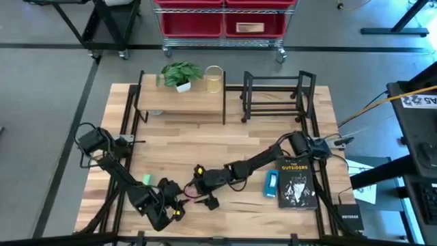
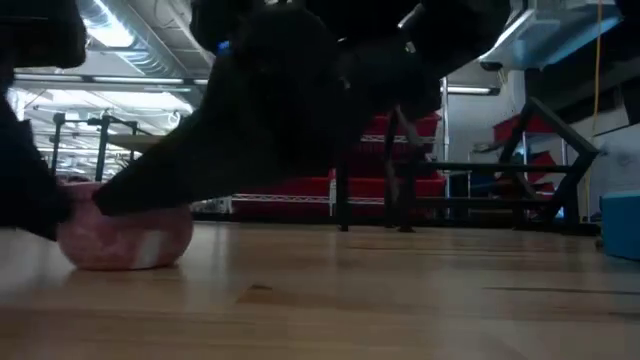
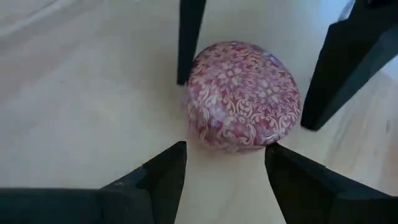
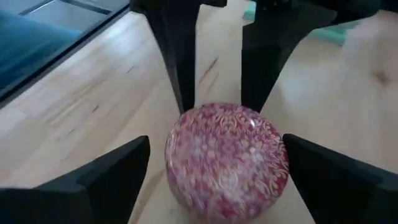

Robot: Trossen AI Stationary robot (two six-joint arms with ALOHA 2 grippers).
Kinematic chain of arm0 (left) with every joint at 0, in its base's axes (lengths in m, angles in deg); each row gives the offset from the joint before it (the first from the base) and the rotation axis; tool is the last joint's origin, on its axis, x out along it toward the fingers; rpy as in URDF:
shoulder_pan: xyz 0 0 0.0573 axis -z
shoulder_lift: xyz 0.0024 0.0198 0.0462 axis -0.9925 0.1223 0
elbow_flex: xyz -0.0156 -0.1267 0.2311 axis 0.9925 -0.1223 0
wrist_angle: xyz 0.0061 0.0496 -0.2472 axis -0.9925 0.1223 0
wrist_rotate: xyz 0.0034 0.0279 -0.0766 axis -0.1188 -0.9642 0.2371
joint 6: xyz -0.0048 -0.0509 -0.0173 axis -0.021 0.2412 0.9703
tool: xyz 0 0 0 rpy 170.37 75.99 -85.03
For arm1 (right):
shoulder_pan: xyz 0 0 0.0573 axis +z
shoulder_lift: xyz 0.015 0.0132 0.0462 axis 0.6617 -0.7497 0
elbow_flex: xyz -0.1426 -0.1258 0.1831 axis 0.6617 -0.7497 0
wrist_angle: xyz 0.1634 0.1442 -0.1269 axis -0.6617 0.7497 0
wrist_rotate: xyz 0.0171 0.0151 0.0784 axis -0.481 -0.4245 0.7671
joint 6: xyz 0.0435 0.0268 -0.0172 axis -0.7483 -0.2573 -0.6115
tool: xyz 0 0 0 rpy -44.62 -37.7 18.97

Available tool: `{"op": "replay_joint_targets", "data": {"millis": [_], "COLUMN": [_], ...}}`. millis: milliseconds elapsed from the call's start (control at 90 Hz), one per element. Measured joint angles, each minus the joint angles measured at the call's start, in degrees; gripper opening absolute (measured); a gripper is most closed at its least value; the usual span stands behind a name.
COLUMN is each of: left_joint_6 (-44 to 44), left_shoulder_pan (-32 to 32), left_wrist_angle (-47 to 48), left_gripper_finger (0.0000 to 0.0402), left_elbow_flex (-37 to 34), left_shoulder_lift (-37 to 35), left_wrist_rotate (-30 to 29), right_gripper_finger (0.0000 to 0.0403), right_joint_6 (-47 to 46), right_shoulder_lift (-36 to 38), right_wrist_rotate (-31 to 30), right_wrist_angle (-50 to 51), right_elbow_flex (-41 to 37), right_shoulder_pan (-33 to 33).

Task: Stock shelves
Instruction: Put the red scented candle on the shelf

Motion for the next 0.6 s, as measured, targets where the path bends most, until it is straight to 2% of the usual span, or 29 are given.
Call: {"op": "replay_joint_targets", "data": {"millis": [367, 600], "left_joint_6": [-0.38, 4.03], "left_shoulder_pan": [-0.38, 2.82], "left_wrist_angle": [0.49, 7.48], "left_gripper_finger": [0.0199, 0.0199], "left_elbow_flex": [0.00, 0.42], "left_shoulder_lift": [-0.58, -5.08], "left_wrist_rotate": [0.01, 0.14], "right_gripper_finger": [0.0277, 0.0276], "right_joint_6": [-2.51, -2.39], "right_shoulder_lift": [-2.00, 0.68], "right_wrist_rotate": [-1.84, -7.35], "right_wrist_angle": [-0.58, 5.94], "right_elbow_flex": [0.11, 0.01], "right_shoulder_pan": [-0.02, -1.03]}}
